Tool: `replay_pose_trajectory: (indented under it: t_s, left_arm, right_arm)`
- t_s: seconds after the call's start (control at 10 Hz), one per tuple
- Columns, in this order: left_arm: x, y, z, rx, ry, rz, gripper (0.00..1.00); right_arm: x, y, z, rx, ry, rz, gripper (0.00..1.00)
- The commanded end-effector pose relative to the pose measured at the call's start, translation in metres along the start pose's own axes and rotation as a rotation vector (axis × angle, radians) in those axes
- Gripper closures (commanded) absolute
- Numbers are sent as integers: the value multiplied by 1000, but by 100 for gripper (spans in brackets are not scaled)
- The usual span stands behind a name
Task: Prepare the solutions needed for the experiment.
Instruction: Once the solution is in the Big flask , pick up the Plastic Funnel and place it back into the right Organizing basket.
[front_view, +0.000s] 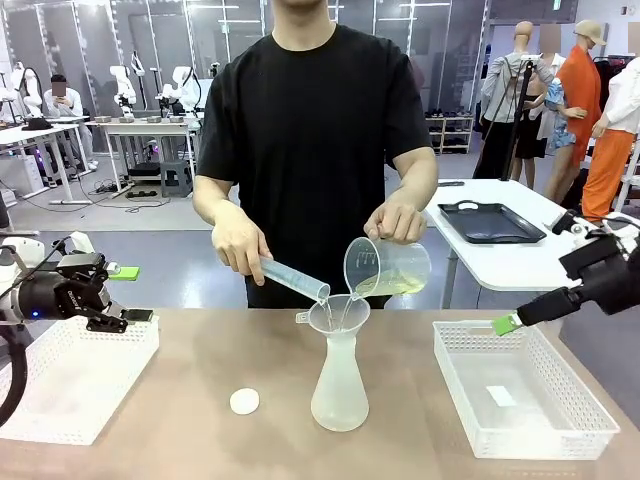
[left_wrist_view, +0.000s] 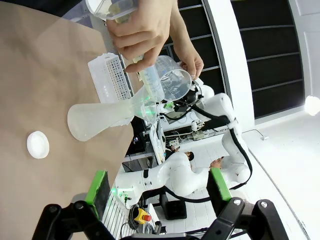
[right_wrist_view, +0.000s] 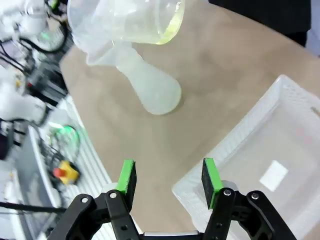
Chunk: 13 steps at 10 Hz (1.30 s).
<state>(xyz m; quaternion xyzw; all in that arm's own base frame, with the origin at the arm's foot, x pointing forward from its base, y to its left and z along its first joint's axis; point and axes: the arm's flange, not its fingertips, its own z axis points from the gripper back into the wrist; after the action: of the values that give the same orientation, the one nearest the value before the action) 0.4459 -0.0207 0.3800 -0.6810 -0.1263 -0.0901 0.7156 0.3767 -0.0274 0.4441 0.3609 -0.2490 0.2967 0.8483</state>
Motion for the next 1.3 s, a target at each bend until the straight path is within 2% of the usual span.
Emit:
replay_pose_trajectory:
  t_s: [0.0,0.2,0.4,0.7,1.0,1.2]
  left_arm:
    - [0,-2,0,6,7,-1,0]
    - [0,-2,0,6,7,-1,0]
    - [0,-2,0,6,7,-1,0]
    - [0,-2,0,6,7,-1,0]
    - [0,-2,0,6,7,-1,0]
    - [0,-2,0,6,7,-1,0]
  right_arm:
    - [5,-32,-11,199,-147,-210,33]
    - [-4,-51,-19,370,-268,-348,33]
    - [-15,-65,-24,456,-283,-431,33]
    - [-26,-75,-26,460,-204,-539,33]
    - [-31,-78,-32,470,-198,-593,33]
    - [-37,-78,-34,477,-231,-539,33]
